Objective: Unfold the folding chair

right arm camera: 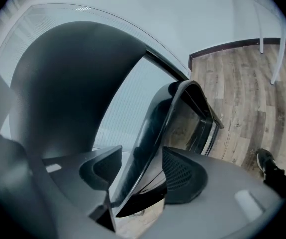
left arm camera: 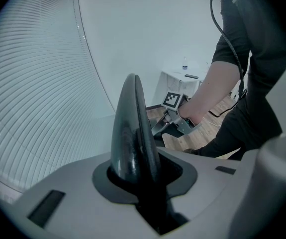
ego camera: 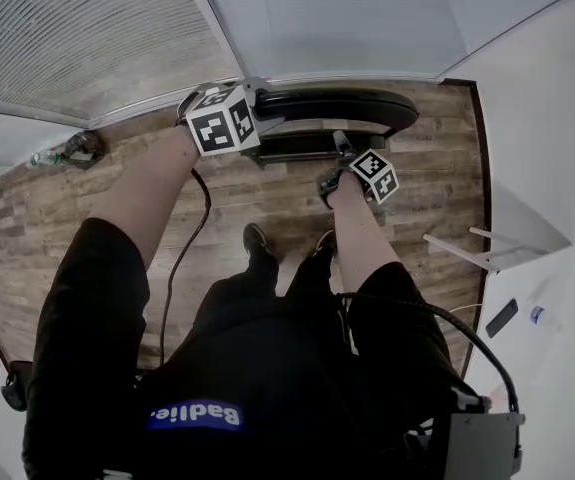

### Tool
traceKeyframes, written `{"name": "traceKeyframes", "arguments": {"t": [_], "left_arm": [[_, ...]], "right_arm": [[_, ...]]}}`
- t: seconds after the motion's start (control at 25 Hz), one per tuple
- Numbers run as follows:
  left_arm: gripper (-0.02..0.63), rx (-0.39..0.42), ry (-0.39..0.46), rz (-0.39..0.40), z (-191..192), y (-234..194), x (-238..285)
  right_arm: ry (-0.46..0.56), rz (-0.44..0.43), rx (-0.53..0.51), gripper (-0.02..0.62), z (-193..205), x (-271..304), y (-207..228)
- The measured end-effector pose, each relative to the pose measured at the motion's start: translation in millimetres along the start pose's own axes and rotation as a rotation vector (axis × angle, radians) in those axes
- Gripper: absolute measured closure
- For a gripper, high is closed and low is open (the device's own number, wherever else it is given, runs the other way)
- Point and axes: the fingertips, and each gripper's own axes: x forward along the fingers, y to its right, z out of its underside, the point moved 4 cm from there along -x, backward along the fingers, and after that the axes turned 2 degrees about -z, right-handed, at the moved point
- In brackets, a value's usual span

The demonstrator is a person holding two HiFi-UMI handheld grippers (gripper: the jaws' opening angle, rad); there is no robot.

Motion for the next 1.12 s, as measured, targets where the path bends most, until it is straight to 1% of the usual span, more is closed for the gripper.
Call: {"name": "traceKeyframes", "arguments": {"t": [0.32,0.4,0.44,0.64,0.84,1.12], "left_arm": [[0.508,0.009,0.008,-0.003,-1.5,4.8,-1.5],[0.509,0.015,0.012,-0.002,-3.0,8.7,-2.2],[0.509,0.016,0.014,-0.003,-3.5,9.8,-2.8],[0.509,0.014,0.012,0.002,0.7,3.3,-1.6],[0.509,0.015,0.015,0.003,-0.9,6.1,-2.9],[0.509,0.004,0.017,0.022,-0.9,5.1,1.1]], "right_arm": [[0.011,0.004,0.034,0.376,-2.8,16.7,6.8],[0.014,0.009,0.034,0.386,-3.5,18.9,8.1],[0.017,0.007,0.036,0.398,-3.7,19.4,7.9],[0.036,-0.012,0.049,0.399,-3.3,24.9,7.1],[0.049,-0.048,0.044,0.399,0.2,16.5,10.2],[0.05,-0.06,0.044,0.402,4.5,4.8,20.4]]}}
